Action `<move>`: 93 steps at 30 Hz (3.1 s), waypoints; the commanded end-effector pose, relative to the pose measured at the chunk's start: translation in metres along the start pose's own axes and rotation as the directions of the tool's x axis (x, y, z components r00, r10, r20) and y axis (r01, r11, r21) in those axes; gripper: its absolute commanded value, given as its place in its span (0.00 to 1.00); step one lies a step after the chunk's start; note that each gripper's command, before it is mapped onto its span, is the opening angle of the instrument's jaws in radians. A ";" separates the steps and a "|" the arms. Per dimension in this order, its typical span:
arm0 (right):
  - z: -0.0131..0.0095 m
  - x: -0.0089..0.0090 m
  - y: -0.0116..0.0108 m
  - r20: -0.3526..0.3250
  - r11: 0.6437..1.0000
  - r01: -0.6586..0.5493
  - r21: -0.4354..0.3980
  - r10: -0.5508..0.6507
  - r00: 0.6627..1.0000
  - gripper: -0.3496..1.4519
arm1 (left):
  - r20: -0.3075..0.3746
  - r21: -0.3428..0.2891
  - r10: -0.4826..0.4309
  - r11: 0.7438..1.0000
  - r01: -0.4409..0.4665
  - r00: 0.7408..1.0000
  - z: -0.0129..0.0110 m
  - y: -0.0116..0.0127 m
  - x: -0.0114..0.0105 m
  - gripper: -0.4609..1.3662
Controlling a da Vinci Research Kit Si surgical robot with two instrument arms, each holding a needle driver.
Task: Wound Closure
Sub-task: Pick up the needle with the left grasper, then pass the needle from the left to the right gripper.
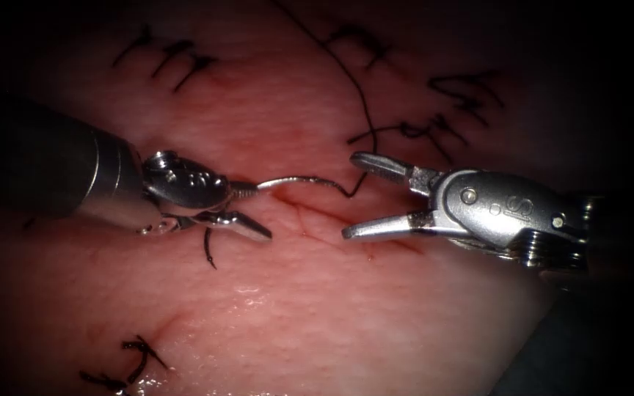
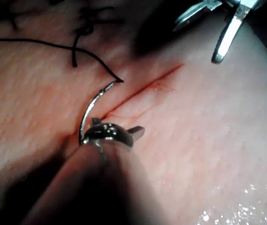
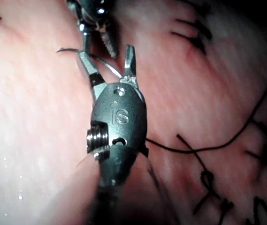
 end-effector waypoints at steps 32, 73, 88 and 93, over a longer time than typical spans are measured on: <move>-0.0001 -0.0003 -0.0005 -0.002 1.000 0.007 0.004 -0.007 1.000 0.70 | 0.145 0.028 -0.031 0.999 0.028 0.989 0.0042 -0.0040 -0.0039 0.67; -0.0004 -0.0002 -0.0009 -0.008 1.000 0.008 0.007 -0.008 1.000 0.70 | 0.197 0.130 -0.249 0.965 0.227 0.948 0.0048 -0.0070 -0.0051 0.06; -0.0001 -0.0011 -0.0013 -0.018 0.999 -0.035 0.003 0.035 0.999 0.69 | -0.024 0.034 -0.362 0.931 0.362 0.932 0.0028 -0.0060 -0.0027 0.06; 0.0002 -0.0020 -0.0015 -0.018 0.998 -0.064 0.002 0.064 0.998 0.69 | -0.108 -0.004 -0.397 0.917 0.399 0.911 0.0023 -0.0057 -0.0017 0.06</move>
